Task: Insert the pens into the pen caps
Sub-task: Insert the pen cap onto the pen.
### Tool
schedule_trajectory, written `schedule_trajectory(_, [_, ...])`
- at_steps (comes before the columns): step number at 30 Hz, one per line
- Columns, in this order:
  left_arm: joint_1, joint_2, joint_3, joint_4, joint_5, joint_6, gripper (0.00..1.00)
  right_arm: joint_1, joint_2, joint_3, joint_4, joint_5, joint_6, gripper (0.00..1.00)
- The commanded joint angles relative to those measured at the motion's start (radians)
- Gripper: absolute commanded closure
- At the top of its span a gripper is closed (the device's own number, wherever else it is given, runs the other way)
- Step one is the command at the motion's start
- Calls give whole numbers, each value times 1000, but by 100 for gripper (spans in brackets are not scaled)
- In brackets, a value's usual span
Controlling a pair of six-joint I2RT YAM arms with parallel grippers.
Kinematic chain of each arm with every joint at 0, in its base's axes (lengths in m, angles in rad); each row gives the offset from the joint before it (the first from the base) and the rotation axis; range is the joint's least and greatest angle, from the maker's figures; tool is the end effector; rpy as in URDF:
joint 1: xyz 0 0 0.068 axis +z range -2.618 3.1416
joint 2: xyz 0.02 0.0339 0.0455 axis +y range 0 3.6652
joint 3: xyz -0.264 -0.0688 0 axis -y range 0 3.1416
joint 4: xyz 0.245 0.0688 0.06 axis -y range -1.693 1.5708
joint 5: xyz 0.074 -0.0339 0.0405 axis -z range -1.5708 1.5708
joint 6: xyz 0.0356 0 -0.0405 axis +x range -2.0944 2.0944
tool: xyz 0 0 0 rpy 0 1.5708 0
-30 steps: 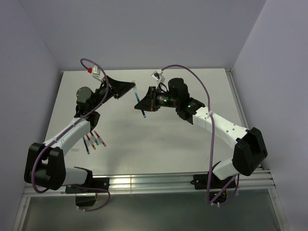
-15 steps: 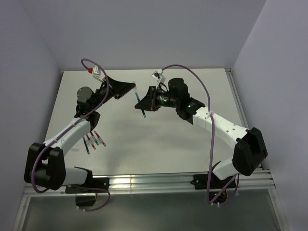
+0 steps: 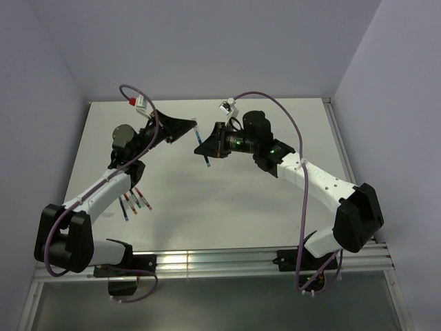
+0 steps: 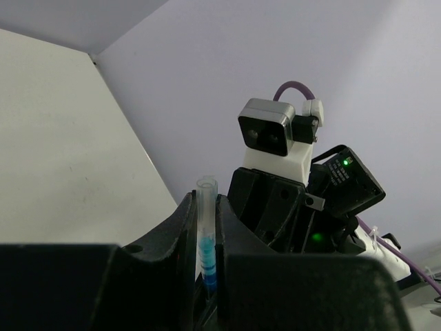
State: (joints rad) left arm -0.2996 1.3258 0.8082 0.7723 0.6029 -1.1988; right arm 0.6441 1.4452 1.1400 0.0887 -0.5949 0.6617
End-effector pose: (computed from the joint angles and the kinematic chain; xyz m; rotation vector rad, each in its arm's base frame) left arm 0.2793 -0.1074 0.3266 -0.1054 1.5673 -1.6159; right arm 0.2597 0.2199 0.3368 -0.4615 1.9463 1.4215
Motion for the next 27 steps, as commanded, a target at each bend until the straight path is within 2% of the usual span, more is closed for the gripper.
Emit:
schedule_trajectory(1, [-24,-22,32,1,-6,36,100,-18,-48,7,43,0,4,100])
schedule_trajectory(9, [-73,-43,25,-45,-37,71,100,-38,-66,-2,62,10,16,100])
schedule_trajectory(17, [-139,-161,-12,-139,-130,140,100,-49,-114,-48,86,75,-1,100])
schedule_trajectory(27, [-165,-165,11,-173,-80,165,100,-66,-137,-51,56,139,-85,100])
